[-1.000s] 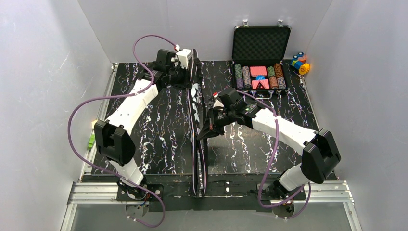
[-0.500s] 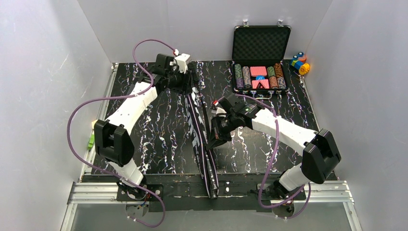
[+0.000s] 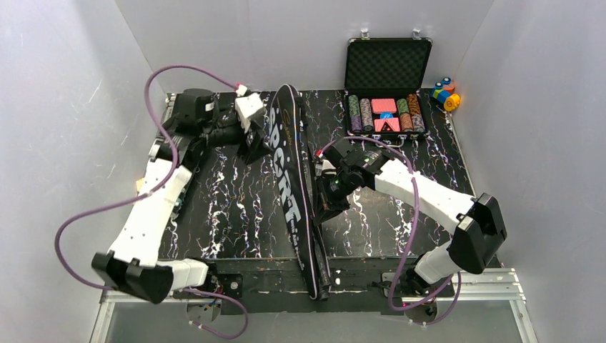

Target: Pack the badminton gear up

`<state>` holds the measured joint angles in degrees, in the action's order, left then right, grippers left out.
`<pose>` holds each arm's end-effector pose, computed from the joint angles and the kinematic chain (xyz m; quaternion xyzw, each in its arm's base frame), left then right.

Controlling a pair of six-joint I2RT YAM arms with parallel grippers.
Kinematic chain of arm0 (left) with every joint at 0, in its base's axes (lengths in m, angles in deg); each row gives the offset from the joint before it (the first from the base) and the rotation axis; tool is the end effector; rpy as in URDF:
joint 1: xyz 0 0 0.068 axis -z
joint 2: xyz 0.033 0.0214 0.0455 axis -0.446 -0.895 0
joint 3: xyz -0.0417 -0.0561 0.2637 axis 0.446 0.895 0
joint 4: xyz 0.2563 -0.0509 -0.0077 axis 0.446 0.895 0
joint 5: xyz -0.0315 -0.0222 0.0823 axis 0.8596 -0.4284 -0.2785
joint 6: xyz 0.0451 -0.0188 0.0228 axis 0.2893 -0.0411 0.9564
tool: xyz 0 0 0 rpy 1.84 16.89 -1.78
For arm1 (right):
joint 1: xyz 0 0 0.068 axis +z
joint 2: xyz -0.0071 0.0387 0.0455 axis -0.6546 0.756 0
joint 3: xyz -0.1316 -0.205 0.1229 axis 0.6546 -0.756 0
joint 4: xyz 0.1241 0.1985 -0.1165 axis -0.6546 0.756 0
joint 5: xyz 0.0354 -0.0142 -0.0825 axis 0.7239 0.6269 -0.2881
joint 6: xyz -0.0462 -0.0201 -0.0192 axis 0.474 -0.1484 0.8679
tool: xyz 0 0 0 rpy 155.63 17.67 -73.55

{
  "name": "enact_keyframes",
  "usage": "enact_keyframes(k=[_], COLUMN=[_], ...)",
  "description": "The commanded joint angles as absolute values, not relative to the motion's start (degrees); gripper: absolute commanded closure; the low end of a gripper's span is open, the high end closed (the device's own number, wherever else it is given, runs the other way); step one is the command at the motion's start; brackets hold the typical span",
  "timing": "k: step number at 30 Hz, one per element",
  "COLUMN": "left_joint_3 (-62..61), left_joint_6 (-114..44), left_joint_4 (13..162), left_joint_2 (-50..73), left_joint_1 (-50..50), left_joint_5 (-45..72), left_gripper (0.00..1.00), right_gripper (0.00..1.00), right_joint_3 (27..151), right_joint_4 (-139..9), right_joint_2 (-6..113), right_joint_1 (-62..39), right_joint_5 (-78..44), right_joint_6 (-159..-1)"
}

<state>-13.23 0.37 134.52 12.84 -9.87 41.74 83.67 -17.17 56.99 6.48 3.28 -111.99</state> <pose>0.2466 -0.0958 0.4135 0.4285 0.7381 -0.2477 0.4584 0.1880 0.2291 0.2790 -0.1271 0.9359 0.3286 0.0036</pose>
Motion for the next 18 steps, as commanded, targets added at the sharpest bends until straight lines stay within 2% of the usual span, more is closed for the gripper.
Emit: enact_keyframes(k=[1, 4, 8, 13, 18], left_joint_3=[-10.58, -5.98, 1.21, 9.43, 12.52], left_joint_6=[22.68, 37.8, 49.38, 53.73, 57.11], left_joint_4=[143.74, 145.8, 145.49, 135.25, 131.06], left_joint_2=[18.69, 23.34, 26.95, 30.58, 31.0], left_joint_1=[-7.76, -2.65, 5.36, 9.24, 9.68], left_joint_5=[53.96, 52.28, 46.13, 42.23, 41.78], left_gripper=[0.24, 0.19, 0.21, 0.24, 0.26], right_gripper=[0.99, 0.99, 0.99, 0.99, 0.99], right_joint_3=[89.99, 93.28, 99.83, 104.74, 108.26], right_joint_4=[-12.86, -12.1, -8.52, -5.25, -1.45], right_joint_2=[55.35, 56.28, 58.95, 61.13, 62.09], right_joint_1=[8.78, 10.08, 12.19, 14.62, 16.85], right_joint_5=[1.28, 0.15, -2.32, -5.21, -9.67], right_joint_6=[-110.34, -110.71, -109.85, -108.8, -107.31])
